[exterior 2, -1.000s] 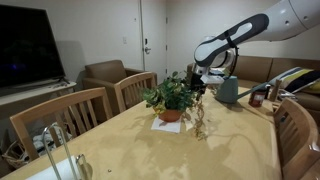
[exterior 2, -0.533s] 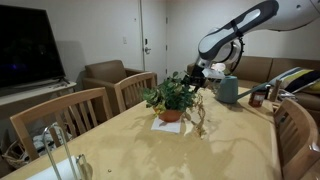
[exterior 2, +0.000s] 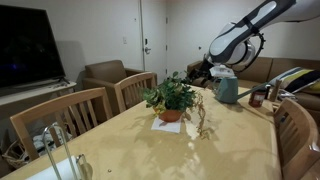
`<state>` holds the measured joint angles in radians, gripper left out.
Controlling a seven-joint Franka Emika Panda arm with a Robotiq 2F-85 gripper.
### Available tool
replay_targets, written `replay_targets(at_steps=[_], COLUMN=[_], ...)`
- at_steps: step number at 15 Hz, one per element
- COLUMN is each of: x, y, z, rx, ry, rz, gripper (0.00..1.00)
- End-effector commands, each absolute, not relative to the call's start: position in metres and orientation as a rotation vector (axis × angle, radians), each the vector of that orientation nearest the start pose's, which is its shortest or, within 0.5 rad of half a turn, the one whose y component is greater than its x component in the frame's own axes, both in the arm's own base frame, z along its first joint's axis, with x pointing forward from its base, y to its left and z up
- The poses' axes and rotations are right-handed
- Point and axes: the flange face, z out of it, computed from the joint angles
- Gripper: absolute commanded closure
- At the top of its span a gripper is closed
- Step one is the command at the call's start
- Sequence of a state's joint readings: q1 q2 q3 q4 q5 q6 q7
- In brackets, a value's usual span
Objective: Move the flower pot to the left
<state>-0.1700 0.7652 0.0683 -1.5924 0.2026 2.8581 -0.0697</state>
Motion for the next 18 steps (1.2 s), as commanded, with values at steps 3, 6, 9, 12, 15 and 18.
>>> replay_targets(at_steps=[3, 6, 9, 12, 15, 18], x=[0.688, 0.673, 0.656, 0.634, 0.616, 0.61], y=[-0.142, -0.148, -0.123, -0.088, -0.058, -0.042], z=[0.252, 0.253, 0.244, 0.241, 0.25, 0.264], rx=[-2.914, -2.954, -3.087, -3.187, -3.227, -3.213], ry=[0.67, 0.731, 0.627, 0.498, 0.42, 0.439], rz=[-0.903, -0.95, -0.857, -0.856, -0.917, -1.024], gripper=[0.0, 0.0, 0.0, 0.0, 0.0, 0.0])
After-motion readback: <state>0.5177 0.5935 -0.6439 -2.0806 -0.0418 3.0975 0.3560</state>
